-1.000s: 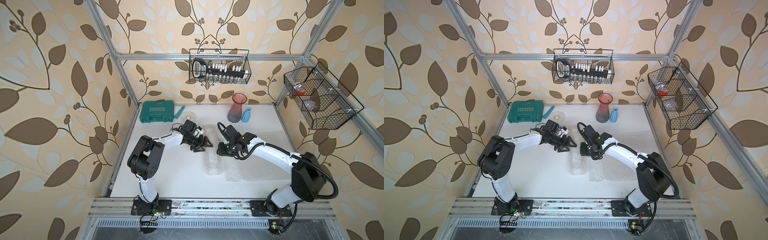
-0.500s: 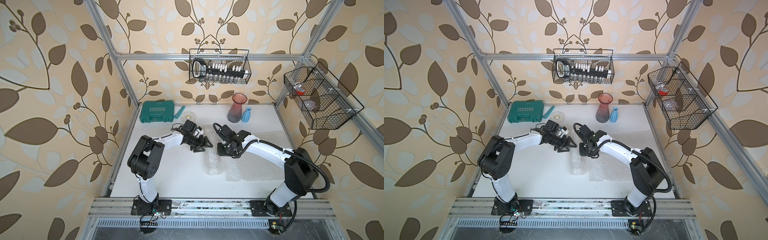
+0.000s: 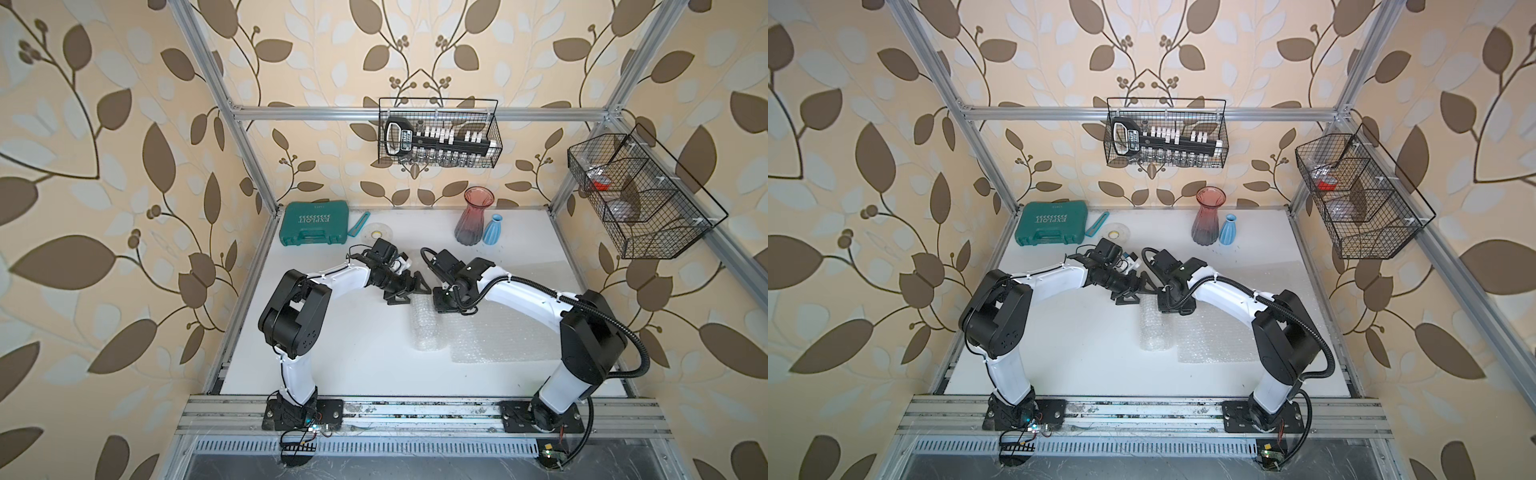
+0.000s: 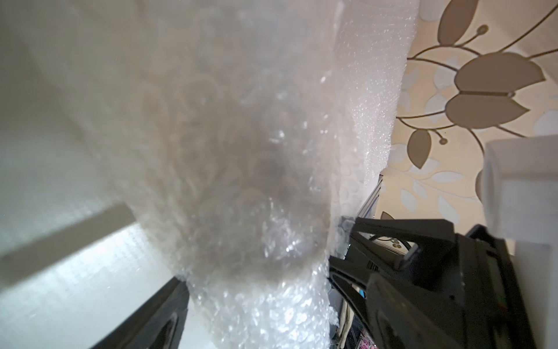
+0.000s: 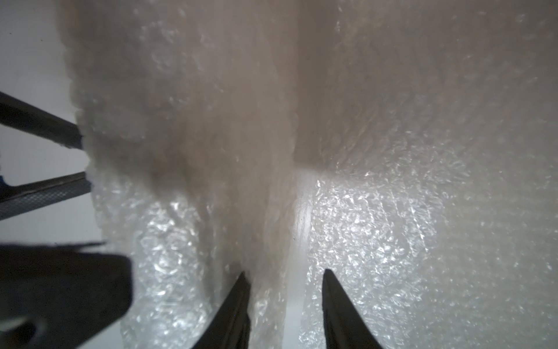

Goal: Unwrap the vase from the bubble wrap
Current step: Unwrap the bubble wrap at the center of the board.

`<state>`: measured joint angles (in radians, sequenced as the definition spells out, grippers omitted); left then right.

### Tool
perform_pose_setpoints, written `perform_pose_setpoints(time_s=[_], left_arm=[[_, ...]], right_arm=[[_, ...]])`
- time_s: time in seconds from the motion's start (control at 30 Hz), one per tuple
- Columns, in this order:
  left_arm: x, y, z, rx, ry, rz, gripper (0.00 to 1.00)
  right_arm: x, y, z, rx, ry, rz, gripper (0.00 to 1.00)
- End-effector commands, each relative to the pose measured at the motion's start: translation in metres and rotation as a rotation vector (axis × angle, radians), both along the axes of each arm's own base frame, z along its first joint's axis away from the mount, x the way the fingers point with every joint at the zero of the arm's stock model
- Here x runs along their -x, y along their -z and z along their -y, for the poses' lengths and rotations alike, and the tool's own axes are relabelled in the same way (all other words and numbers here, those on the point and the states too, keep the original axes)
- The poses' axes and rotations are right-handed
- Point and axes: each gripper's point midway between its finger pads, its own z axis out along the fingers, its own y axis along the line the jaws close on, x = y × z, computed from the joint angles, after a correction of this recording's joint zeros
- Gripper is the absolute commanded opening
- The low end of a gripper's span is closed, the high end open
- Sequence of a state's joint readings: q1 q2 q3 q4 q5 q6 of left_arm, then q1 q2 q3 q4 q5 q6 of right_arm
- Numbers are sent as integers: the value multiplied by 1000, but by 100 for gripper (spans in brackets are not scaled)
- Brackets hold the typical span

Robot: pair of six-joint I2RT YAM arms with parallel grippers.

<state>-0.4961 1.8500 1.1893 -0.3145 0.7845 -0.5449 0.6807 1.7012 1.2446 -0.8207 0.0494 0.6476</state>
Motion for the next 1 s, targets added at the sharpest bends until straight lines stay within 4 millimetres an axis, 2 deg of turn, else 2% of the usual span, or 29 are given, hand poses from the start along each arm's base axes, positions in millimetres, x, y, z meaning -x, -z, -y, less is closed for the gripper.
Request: perform_pose_setpoints(time_s=[0.0, 0.1, 0.3, 0.47, 0.6, 0.97], left_arm=[[12, -1, 15, 14, 76, -13, 93], [13, 8, 14, -16, 73, -31, 93], [13, 13, 13, -37, 69, -38, 90], [14, 18, 9, -66, 57, -47, 86], [13, 22, 6, -87, 44, -45, 84], [14, 24, 3, -108, 29, -40, 76]], right_arm=[[0, 0, -1, 29, -27, -11, 39], [1, 1, 1, 45, -34, -21, 39], [3, 0, 4, 73, -51, -40, 35], [7, 0, -4, 53, -97, -82, 36], [19, 3, -15, 55, -158, -131, 36], [24, 8, -8, 140, -179, -157, 32]])
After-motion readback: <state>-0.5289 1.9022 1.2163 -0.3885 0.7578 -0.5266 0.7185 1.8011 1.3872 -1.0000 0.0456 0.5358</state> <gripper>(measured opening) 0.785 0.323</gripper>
